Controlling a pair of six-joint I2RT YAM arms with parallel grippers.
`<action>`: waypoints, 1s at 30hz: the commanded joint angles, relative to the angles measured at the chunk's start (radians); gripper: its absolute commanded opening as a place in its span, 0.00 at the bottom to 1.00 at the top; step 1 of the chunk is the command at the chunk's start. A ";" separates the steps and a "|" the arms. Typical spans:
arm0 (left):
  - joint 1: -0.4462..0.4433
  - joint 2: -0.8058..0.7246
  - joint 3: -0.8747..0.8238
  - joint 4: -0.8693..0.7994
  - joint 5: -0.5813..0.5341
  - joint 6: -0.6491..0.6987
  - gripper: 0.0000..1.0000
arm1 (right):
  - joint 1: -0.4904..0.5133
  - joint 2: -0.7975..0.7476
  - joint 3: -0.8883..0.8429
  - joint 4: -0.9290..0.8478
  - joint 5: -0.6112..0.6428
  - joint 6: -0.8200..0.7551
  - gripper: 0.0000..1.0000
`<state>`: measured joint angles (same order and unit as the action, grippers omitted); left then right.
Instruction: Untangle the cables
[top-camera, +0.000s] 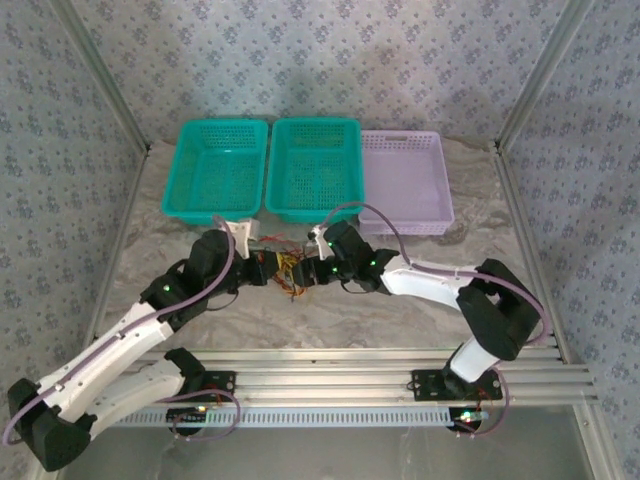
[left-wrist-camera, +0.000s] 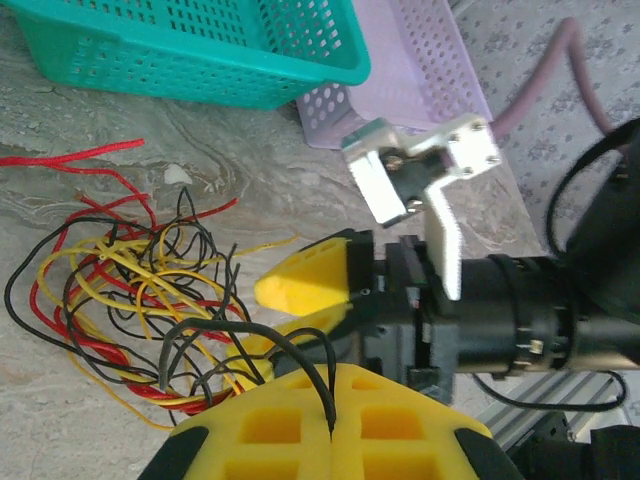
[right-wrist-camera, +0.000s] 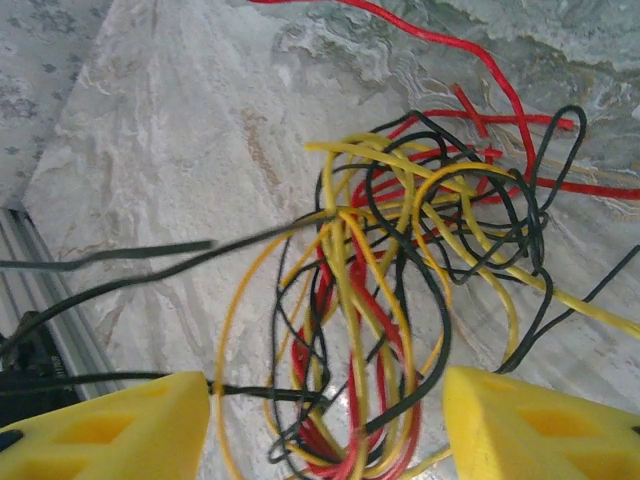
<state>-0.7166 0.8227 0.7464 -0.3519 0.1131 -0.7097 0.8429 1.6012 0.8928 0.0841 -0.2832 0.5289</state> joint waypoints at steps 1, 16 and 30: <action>-0.007 -0.057 -0.009 0.067 0.020 -0.007 0.00 | -0.005 0.028 0.001 0.051 0.023 0.025 0.58; -0.008 -0.104 -0.096 0.112 0.039 -0.032 0.00 | 0.022 0.127 0.034 0.150 -0.032 0.046 0.39; 0.000 -0.220 0.009 -0.197 -0.147 0.056 0.00 | -0.191 -0.301 -0.240 -0.016 0.122 0.021 0.00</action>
<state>-0.7166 0.6380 0.6834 -0.4419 0.0513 -0.6987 0.7128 1.4086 0.6937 0.1497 -0.2146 0.5644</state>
